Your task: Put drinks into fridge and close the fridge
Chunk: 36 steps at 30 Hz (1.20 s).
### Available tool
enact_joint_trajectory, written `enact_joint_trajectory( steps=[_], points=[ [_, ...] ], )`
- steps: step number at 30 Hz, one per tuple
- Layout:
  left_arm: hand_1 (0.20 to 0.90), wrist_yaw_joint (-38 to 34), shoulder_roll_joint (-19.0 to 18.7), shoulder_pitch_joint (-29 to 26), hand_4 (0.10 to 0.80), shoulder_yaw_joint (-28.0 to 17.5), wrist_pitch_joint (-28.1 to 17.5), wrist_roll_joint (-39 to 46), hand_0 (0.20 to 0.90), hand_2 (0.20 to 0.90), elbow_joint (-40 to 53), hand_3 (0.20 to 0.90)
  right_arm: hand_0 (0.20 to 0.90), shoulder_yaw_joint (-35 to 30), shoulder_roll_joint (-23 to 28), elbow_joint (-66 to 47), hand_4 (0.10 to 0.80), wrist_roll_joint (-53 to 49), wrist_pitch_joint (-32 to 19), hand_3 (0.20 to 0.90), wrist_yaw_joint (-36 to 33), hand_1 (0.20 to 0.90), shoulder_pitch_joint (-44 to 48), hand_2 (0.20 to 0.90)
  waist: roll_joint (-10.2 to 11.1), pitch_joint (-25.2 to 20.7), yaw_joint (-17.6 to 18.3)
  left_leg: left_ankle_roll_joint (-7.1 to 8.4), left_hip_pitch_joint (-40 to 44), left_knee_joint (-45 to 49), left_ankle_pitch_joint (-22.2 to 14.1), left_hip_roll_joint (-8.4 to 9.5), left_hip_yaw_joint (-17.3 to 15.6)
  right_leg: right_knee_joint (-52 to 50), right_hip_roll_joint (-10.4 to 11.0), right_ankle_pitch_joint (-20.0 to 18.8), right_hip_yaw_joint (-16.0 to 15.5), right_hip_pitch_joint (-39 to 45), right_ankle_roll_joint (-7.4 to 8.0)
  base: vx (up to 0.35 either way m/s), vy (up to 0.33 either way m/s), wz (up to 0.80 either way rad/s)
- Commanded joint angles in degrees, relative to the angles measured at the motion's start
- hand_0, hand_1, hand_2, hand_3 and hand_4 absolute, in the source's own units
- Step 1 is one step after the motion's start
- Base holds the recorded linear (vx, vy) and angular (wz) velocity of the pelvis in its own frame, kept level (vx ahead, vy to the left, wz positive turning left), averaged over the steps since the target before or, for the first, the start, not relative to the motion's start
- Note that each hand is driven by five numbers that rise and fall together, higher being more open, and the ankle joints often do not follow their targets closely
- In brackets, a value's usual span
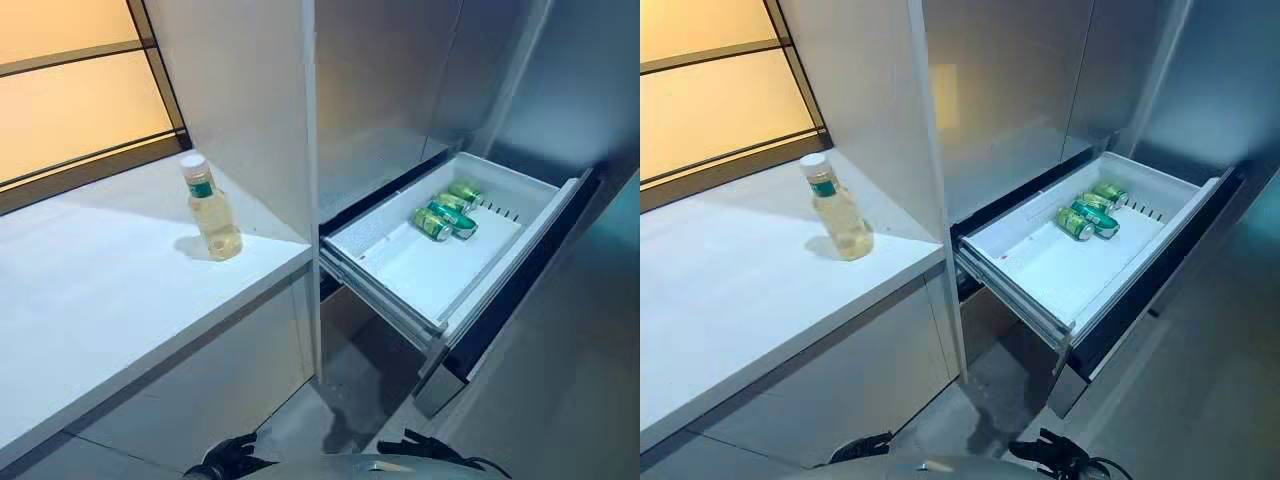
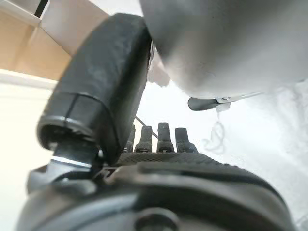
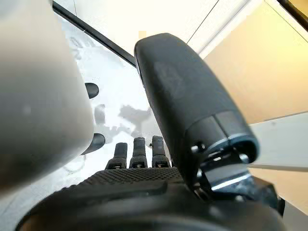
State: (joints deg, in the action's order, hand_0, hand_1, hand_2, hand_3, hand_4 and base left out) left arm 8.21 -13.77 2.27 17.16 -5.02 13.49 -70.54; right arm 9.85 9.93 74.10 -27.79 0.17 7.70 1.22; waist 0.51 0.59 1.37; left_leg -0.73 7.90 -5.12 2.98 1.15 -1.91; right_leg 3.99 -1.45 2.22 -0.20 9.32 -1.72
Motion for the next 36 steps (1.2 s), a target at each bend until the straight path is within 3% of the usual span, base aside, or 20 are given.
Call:
enact_joint_trajectory(
  steps=[1,10,15,18,25,30,34,36],
  points=[
    [0.9,1.3,3.5,-3.9,0.8,0.6,-1.6,1.5,0.9,0.9,-2.8,0.9,0.9,0.3,-0.1,2.1,0.8,1.9,-0.7,0.9,1.1,0.9,2.4,0.9,-0.7,0.6,-0.2,-2.22,0.5,0.5,-4.6,2.39,0.8,-1.9,1.2,-2.2,-4.3,-2.8,3.06,0.0,0.0,0.0],
    [0.9,3.1,3.4,-3.8,0.8,-2.7,-2.9,8.9,0.9,0.9,-2.8,0.9,0.9,-0.4,0.1,2.3,0.8,1.9,-0.5,0.9,1.2,0.9,2.7,0.9,-0.7,0.5,-0.5,-2.13,0.5,0.6,-4.5,2.47,1.1,-1.7,1.2,-2.3,-4.6,-2.5,2.94,0.0,0.0,0.0],
    [0.9,12.2,3.2,-4.3,0.8,-3.9,-0.2,12.4,0.9,0.9,-1.5,0.9,0.9,-0.7,0.6,2.0,0.8,2.7,0.3,0.9,1.3,0.9,2.9,0.9,-1.0,0.7,-0.4,-2.0,0.5,0.7,-4.5,2.45,1.0,-1.8,1.3,-2.3,-4.6,-2.5,2.95,0.0,0.0,0.0],
    [0.9,19.0,1.8,-5.2,0.8,-3.1,1.3,17.0,0.9,0.9,4.1,0.9,0.9,-0.6,1.7,1.2,0.8,3.4,1.4,0.9,1.7,0.9,3.2,0.9,-1.7,0.8,-0.2,-1.9,0.5,0.5,-4.4,2.33,0.9,-1.9,1.2,-2.4,-4.4,-2.6,2.97,-0.002,0.031,0.0],
    [0.9,26.7,-1.7,-6.7,0.8,-1.9,9.1,21.6,0.9,0.9,19.7,0.9,0.9,-0.8,3.2,-0.5,0.8,4.4,2.5,0.9,2.3,0.9,3.1,0.9,-3.1,0.8,-0.3,-1.88,0.1,0.2,-4.0,2.32,1.2,-1.9,1.2,-2.5,-4.1,-3.1,3.12,-0.002,0.004,0.0],
    [0.9,39.7,-8.4,-8.4,0.8,-3.5,24.4,27.8,0.9,0.9,39.5,0.9,0.9,-0.5,4.2,-1.5,0.8,3.7,2.3,0.9,2.0,0.9,2.2,0.9,-3.8,0.8,-0.5,-2.05,-0.1,0.1,-4.1,2.33,1.4,-1.5,1.3,-2.6,-3.9,-3.0,3.29,0.0,0.0,0.0],
    [0.9,45.9,-10.3,-9.1,0.8,-6.5,31.5,37.1,0.9,0.9,53.0,0.9,0.9,-0.9,4.4,-1.9,0.8,3.2,1.9,0.9,1.8,0.9,1.1,0.9,-3.7,0.7,-0.9,-2.25,0.1,0.1,-4.4,2.37,1.8,-1.3,1.4,-2.8,-4.1,-2.7,3.3,0.0,-0.008,0.05],
    [0.9,48.9,-9.3,-9.5,0.8,-8.9,33.6,43.9,0.9,0.9,59.8,0.9,0.9,-1.0,4.1,-2.0,0.8,2.8,1.3,0.9,1.6,0.9,0.3,0.9,-3.6,0.8,-1.2,-2.4,0.2,0.1,-4.7,2.42,2.1,-1.1,1.5,-2.8,-4.1,-2.4,3.16,0.004,-0.01,0.02]
  ],
)
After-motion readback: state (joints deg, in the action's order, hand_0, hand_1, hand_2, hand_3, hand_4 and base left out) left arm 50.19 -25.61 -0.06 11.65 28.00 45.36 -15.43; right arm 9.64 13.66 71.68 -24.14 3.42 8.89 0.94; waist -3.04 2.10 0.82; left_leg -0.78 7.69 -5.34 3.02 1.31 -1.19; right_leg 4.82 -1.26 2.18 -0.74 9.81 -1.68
